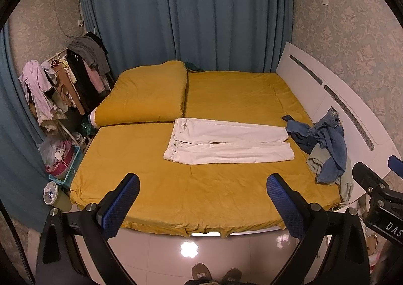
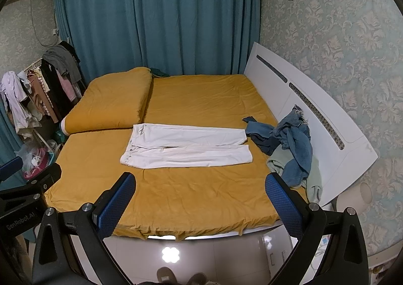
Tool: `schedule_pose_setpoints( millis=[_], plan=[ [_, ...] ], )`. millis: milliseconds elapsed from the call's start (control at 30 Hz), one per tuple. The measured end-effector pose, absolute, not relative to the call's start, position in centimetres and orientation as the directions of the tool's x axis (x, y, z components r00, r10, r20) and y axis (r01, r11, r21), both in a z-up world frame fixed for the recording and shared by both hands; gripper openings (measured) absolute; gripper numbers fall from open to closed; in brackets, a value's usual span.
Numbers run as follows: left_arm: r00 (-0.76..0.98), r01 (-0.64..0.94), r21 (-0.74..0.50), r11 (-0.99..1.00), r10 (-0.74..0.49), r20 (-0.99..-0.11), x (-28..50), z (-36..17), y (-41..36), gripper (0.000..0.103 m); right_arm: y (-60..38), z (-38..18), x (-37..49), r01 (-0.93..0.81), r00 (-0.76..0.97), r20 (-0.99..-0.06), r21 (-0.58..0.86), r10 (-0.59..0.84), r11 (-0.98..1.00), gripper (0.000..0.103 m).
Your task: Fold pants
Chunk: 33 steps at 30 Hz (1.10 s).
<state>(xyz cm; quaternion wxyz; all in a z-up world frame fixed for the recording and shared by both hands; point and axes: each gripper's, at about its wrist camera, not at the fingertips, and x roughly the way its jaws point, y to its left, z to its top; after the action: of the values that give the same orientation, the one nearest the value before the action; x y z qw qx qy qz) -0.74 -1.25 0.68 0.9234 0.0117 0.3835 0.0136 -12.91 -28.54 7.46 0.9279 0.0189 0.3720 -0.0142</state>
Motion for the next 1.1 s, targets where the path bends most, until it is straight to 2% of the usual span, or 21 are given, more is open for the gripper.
schedule_pose_setpoints(
  millis=[1100],
  plan=[
    [0.710,-0.018,0.029,0.999,0.033,-0.704,-0.84,0.47,-0.99,0.103,-28.65,7.19,-12.81,0.026,0.724,-0.690,0.042,0.010,0.999,0.103]
  ],
)
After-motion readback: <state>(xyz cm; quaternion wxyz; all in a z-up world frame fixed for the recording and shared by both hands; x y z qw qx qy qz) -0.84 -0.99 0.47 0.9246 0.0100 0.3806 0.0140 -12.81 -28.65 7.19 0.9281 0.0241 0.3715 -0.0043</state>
